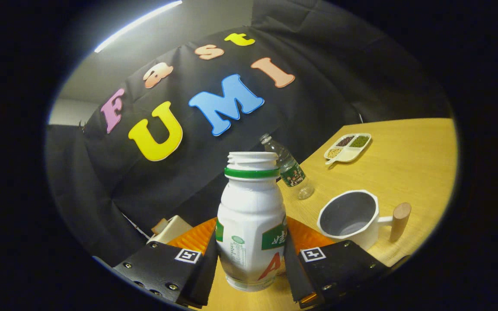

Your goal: Take the bottle from table, then pour the juice into the cup, finally place the bottle on the coaster

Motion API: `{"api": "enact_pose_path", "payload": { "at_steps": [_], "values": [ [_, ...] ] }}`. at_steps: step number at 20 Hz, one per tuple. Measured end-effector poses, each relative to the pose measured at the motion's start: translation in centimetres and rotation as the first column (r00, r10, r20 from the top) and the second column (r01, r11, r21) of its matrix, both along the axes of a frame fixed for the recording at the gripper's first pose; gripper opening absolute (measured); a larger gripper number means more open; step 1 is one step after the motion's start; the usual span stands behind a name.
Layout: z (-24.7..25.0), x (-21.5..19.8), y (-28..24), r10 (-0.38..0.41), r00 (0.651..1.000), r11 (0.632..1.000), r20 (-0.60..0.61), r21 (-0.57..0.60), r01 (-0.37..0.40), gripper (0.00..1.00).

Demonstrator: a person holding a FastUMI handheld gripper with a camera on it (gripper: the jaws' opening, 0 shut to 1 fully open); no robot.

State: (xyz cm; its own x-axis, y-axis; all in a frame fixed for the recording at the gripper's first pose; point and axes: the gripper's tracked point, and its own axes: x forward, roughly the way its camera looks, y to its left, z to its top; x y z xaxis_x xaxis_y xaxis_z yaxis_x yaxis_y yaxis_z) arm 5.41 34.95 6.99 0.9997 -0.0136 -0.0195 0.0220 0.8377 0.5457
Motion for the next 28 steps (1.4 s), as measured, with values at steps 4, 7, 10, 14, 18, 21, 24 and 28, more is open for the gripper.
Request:
{"api": "enact_pose_path", "payload": {
  "at_steps": [4, 7, 10, 14, 18, 21, 24, 28],
  "values": [
    [-0.5, 0.9, 1.2, -0.001, 1.000, 0.995, -0.021, -0.102, -0.001, 0.69],
    [-0.5, 1.3, 1.0, -0.029, 0.999, 0.977, -0.023, -0.212, 0.023, 0.69],
    [-1.1, 2.0, 0.3, -0.081, 0.995, 0.932, -0.049, -0.358, 0.059, 0.69],
    [-0.7, 3.1, 0.8, -0.092, 0.996, 0.879, -0.017, -0.472, 0.073, 0.69],
    [-0.6, 4.1, 1.0, -0.082, 0.996, 0.868, 0.025, -0.490, 0.084, 0.69],
    [-1.3, 4.7, 1.3, -0.065, 0.997, 0.871, 0.030, -0.485, 0.071, 0.69],
    [-2.0, 5.1, 1.0, -0.077, 0.997, 0.855, 0.029, -0.513, 0.081, 0.69],
    [-2.2, 5.4, 1.5, -0.071, 0.997, 0.845, 0.027, -0.530, 0.075, 0.69]
  ]
}}
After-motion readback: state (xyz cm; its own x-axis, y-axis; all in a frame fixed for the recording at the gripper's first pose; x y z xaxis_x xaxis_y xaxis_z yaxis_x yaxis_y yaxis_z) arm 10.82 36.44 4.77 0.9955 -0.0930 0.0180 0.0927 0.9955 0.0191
